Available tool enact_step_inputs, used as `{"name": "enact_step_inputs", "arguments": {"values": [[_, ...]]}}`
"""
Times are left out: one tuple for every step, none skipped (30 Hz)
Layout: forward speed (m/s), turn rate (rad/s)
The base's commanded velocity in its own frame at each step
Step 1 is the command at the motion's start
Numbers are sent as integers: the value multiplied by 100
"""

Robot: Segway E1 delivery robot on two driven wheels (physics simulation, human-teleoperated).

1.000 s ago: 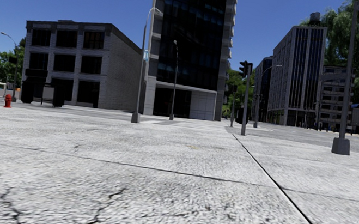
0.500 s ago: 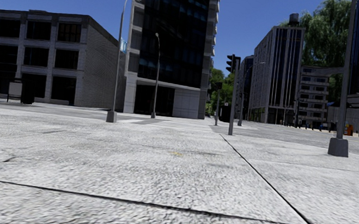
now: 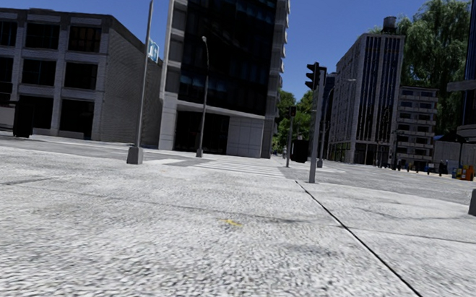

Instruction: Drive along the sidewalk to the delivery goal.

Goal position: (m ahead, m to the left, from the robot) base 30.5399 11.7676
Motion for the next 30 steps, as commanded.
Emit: {"name": "enact_step_inputs", "arguments": {"values": [[200, 0], [200, -2], [200, -2], [200, -10], [200, -15], [200, -18], [200, -18], [200, -18], [200, -18], [200, -18], [200, -18], [200, -18], [200, -18], [200, -18], [200, -18], [200, -18], [200, -18], [200, -25], [200, -30], [200, -30], [200, -32], [200, -31], [200, -16], [200, -16], [200, 0], [200, 0], [200, 0], [200, 0], [200, 0], [200, 0]]}}
